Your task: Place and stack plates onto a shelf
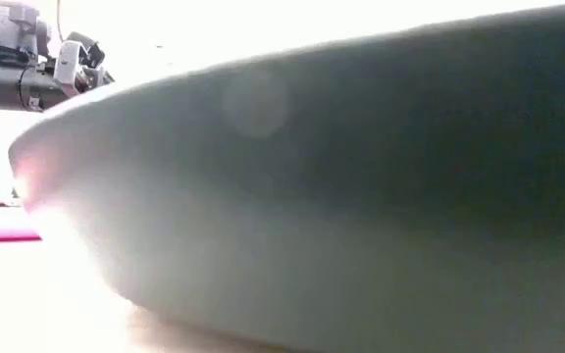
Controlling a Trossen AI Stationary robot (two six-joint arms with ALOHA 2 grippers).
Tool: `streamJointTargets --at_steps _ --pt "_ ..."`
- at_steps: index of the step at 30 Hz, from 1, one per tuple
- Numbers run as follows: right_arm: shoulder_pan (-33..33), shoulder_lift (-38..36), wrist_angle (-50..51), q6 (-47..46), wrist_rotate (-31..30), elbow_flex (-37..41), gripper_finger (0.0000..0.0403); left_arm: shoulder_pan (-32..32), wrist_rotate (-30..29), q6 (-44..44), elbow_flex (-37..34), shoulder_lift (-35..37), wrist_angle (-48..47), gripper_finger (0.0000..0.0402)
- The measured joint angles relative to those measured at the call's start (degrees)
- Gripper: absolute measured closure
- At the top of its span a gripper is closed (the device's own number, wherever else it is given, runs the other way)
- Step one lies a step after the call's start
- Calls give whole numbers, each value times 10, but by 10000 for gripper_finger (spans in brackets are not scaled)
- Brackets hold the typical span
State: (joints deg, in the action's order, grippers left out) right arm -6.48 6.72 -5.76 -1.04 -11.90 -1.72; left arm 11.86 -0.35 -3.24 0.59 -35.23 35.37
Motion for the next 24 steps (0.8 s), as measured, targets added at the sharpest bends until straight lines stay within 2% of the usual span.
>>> streamJointTargets --at_steps 9,17,24 --pt "0 0 0 0 0 0 257 0 0 0 0 0 0 321" --pt "0 0 -4 48 0 0 257 0 0 0 0 0 0 321" --pt "0 0 -43 30 0 0 257 0 0 0 0 0 0 321"
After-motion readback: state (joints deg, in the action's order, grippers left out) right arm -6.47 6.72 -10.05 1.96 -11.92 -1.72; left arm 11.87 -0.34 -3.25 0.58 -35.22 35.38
